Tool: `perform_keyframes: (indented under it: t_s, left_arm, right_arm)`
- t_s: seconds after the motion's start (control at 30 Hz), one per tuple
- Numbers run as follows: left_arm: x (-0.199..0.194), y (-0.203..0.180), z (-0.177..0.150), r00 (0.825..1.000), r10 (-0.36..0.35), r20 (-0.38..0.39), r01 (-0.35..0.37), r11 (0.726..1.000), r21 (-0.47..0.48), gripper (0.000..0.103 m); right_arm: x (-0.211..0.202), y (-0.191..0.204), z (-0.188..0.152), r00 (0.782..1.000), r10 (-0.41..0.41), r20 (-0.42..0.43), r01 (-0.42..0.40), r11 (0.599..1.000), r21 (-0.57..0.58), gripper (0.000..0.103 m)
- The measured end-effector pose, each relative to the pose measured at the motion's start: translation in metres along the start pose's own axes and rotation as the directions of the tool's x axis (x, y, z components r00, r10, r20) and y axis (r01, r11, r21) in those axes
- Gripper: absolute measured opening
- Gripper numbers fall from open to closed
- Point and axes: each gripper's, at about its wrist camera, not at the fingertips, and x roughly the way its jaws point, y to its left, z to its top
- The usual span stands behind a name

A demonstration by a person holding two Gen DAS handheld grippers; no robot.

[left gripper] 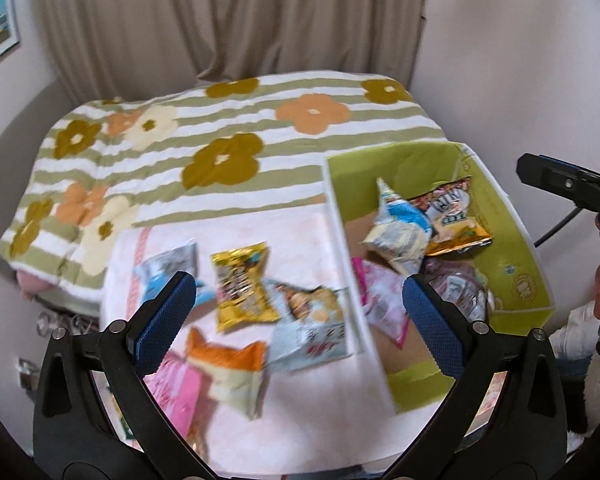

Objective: Organize snacks
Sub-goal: 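Move both tools back over the remaining snacks on the table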

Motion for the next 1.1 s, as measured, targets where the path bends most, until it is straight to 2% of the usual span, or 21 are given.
perform_keyframes:
  t_s: [0.23,0.4,0.6,0.83,0.97,1.1]
  left_arm:
    - [-0.029,0.066,-0.035,0.998,0.066,0.007,-0.065,0.994,-0.087,0.103]
    - [-0.045,0.121,-0.060,0.997,0.083,-0.005,-0.083,0.989,-0.120,0.103]
    - [-0.052,0.189,-0.097,0.998,0.039,-0.053,-0.045,0.992,-0.117,0.103]
    - [-0.043,0.238,-0.127,0.995,-0.028,-0.094,0.021,0.997,-0.069,0.103]
    - [-0.022,0.261,-0.134,0.988,-0.095,-0.124,0.089,0.994,-0.060,0.103]
    - [0.008,0.277,-0.135,0.972,-0.176,-0.157,0.174,0.984,-0.025,0.103]
  right_arm:
    - [0.005,0.060,-0.012,0.998,0.062,0.003,-0.062,0.995,-0.077,0.103]
    - [0.018,0.114,-0.024,0.996,0.085,-0.005,-0.085,0.991,-0.101,0.103]
    - [0.044,0.176,-0.047,0.993,0.107,-0.055,-0.111,0.991,-0.077,0.103]
    - [0.084,0.225,-0.082,0.986,0.107,-0.127,-0.110,0.994,-0.016,0.103]
    - [0.107,0.242,-0.101,0.982,0.092,-0.164,-0.090,0.996,0.020,0.103]
    - [0.128,0.252,-0.119,0.974,0.091,-0.207,-0.085,0.996,0.036,0.103]
